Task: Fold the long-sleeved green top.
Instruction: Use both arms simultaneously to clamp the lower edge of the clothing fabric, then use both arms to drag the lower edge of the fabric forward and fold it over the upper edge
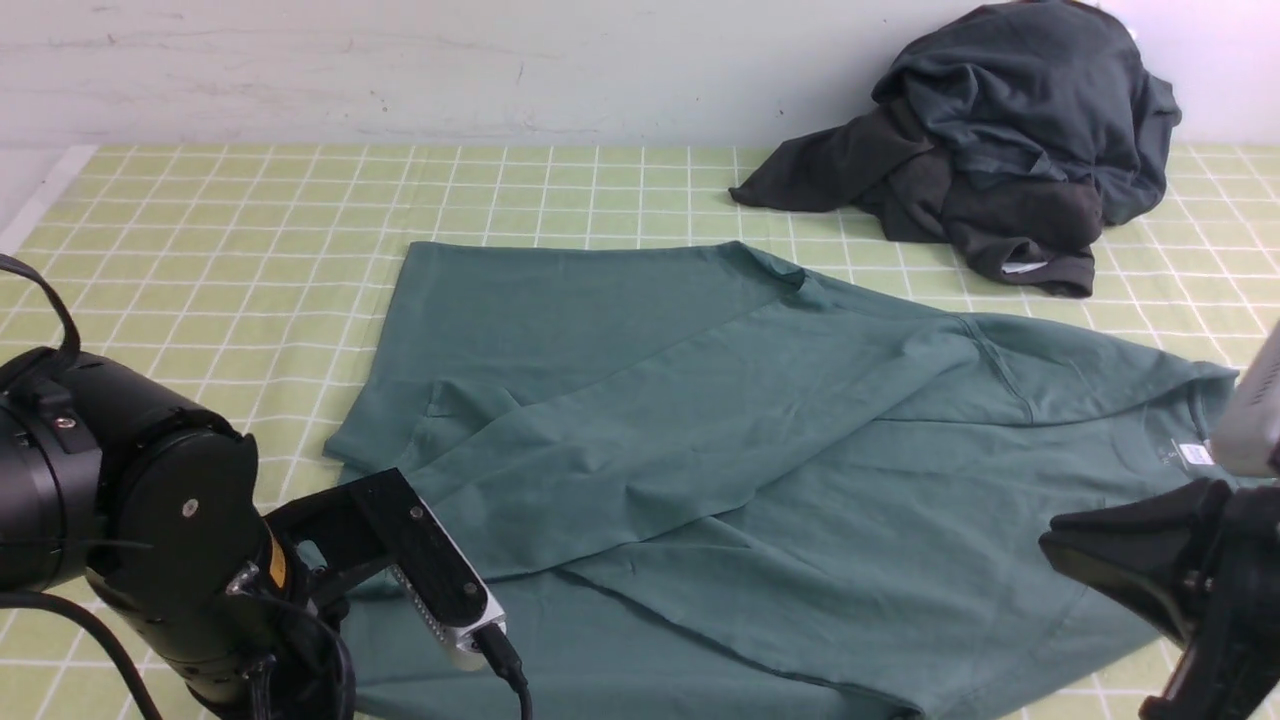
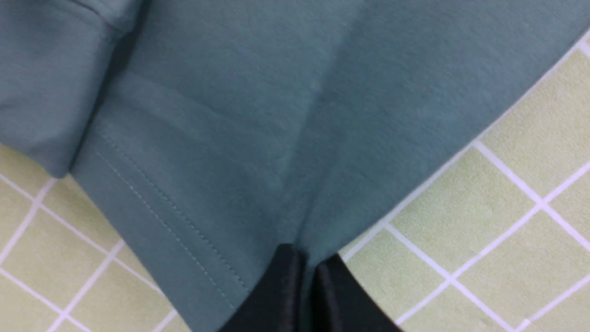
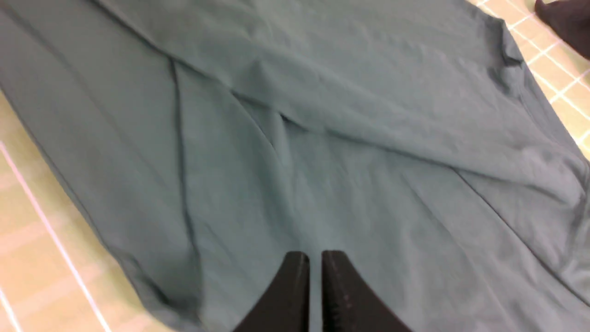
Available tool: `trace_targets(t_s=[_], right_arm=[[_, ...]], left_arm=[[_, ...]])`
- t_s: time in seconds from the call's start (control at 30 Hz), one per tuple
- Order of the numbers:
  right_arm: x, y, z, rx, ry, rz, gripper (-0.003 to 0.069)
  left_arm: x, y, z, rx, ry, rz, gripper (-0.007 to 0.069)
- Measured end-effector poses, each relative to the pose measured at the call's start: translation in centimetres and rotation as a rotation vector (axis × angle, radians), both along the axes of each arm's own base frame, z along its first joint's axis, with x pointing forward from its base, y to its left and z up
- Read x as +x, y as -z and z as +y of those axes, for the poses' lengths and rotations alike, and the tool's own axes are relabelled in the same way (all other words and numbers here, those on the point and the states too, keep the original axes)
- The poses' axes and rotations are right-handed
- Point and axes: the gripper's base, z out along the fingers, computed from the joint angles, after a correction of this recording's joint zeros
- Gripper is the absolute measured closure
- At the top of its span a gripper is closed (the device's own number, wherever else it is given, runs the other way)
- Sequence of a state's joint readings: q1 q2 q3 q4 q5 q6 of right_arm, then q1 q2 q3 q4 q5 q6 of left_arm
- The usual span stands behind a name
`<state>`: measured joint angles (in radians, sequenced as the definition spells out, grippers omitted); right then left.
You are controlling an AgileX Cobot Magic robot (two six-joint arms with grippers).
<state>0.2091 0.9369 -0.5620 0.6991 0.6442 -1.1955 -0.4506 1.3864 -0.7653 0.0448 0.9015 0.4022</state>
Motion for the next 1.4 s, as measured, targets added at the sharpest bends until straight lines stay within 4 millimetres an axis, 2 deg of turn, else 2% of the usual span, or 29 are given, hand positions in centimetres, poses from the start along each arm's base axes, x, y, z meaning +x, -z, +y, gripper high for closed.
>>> trace_targets(t_s=[0.07, 0.1, 0.13, 0.2, 0.27, 0.37, 0.4, 0.47, 0.5, 0.57, 0.67, 0.97, 1.07, 1.13, 1.27, 1.4], right_arm=[[0.7, 1.2, -0.3, -0.118, -0.036, 0.026, 0.0508], [0.8, 1.3, -0.3, -0.120, -0.037, 0.033, 0.0500], [1.7, 3.0, -0.7, -0.263, -0.089, 0.071, 0.0433], [2.2, 3.9, -1.1, -0.360, -0.129, 0.088, 0.0390], [3.5, 6.3, -1.6, -0.533, -0.215, 0.147, 0.0342], [4.5, 8.3, -2.0, -0.634, -0.270, 0.200, 0.0335], [5.2, 9.6, -2.1, -0.674, -0.289, 0.223, 0.0342], [5.6, 10.2, -2.2, -0.696, -0.297, 0.224, 0.0351], [6.0, 11.1, -2.2, -0.711, -0.298, 0.231, 0.0371], [6.5, 11.5, -2.2, -0.717, -0.290, 0.220, 0.0404], [6.8, 11.5, -2.1, -0.709, -0.268, 0.193, 0.0445], [7.2, 11.4, -1.9, -0.651, -0.189, 0.199, 0.0650], [7.3, 10.6, -1.8, -0.571, -0.080, 0.240, 0.0662], [7.7, 9.6, -1.7, -0.520, 0.001, 0.275, 0.0662], [9.2, 7.3, -1.5, -0.459, 0.117, 0.306, 0.0662], [12.8, 3.7, -1.2, -0.408, 0.201, 0.186, 0.0662]], left_arm=[[0.0, 0.0, 0.0, -0.004, -0.006, 0.001, 0.0619], [0.0, 0.0, 0.0, -0.005, -0.006, 0.001, 0.0619], [-0.1, 0.0, -0.1, -0.012, -0.011, 0.005, 0.0619], [-0.1, 0.0, -0.1, -0.016, -0.013, 0.007, 0.0619], [-0.1, 0.0, -0.2, -0.029, -0.022, 0.013, 0.0619], [-0.1, 0.0, -0.3, -0.036, -0.027, 0.016, 0.0621], [-0.1, 0.0, -0.3, -0.036, -0.027, 0.016, 0.0622], [-0.2, 0.0, -0.3, -0.040, -0.030, 0.018, 0.0622], [-0.2, 0.0, -0.3, -0.043, -0.031, 0.020, 0.0622], [-0.2, 0.0, -0.4, -0.045, -0.033, 0.021, 0.0622], [-0.2, 0.0, -0.4, -0.047, -0.034, 0.022, 0.0622], [-0.3, -0.1, -0.5, -0.063, -0.053, 0.034, 0.0623], [-0.5, -0.7, -0.4, -0.078, -0.102, 0.023, 0.0624], [-0.1, -1.7, -0.1, -0.111, -0.213, -0.007, 0.0624], [2.2, -4.4, 1.2, -0.217, -0.472, -0.123, 0.0624], [6.5, -6.9, 2.3, -0.289, -0.589, -0.245, 0.0624]])
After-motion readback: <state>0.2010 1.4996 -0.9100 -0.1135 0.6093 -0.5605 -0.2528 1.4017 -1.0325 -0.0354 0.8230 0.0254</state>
